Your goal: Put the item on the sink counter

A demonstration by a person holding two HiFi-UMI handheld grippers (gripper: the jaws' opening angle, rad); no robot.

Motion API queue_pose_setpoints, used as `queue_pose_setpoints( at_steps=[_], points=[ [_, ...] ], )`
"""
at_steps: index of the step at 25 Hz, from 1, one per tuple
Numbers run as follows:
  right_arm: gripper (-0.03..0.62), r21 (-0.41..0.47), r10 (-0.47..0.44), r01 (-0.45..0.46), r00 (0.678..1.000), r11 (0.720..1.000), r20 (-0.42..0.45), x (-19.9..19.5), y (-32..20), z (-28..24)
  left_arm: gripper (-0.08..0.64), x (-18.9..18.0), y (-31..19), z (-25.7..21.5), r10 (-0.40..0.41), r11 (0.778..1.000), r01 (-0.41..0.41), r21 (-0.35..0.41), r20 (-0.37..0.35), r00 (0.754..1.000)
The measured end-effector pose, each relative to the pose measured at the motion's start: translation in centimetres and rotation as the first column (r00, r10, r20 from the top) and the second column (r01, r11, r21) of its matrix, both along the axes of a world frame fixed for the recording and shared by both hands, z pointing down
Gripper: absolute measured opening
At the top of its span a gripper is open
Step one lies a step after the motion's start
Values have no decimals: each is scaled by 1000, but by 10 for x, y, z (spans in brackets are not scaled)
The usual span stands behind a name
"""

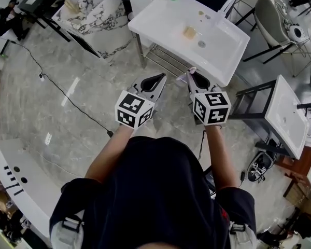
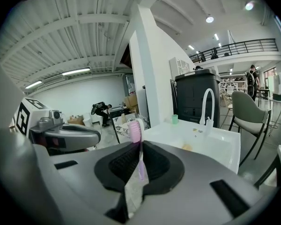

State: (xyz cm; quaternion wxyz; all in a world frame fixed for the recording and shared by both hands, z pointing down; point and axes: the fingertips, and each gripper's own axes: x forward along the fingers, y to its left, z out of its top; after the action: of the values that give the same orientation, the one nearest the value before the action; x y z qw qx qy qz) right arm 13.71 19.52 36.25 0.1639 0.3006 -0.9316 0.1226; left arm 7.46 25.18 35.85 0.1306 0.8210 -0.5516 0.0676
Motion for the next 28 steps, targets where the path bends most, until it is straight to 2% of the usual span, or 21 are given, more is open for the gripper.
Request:
queue_pose_setpoints(
  at_steps=[18, 28],
  points=[
    [46, 2, 43, -43, 999, 999, -27, -80, -50, 0, 14, -87, -53, 1, 38, 999, -38, -2, -32, 999],
    [47, 13, 55, -55, 996, 998, -63, -110, -68, 3, 14, -122, -70, 6, 52, 999, -52, 3, -56, 997]
  ],
)
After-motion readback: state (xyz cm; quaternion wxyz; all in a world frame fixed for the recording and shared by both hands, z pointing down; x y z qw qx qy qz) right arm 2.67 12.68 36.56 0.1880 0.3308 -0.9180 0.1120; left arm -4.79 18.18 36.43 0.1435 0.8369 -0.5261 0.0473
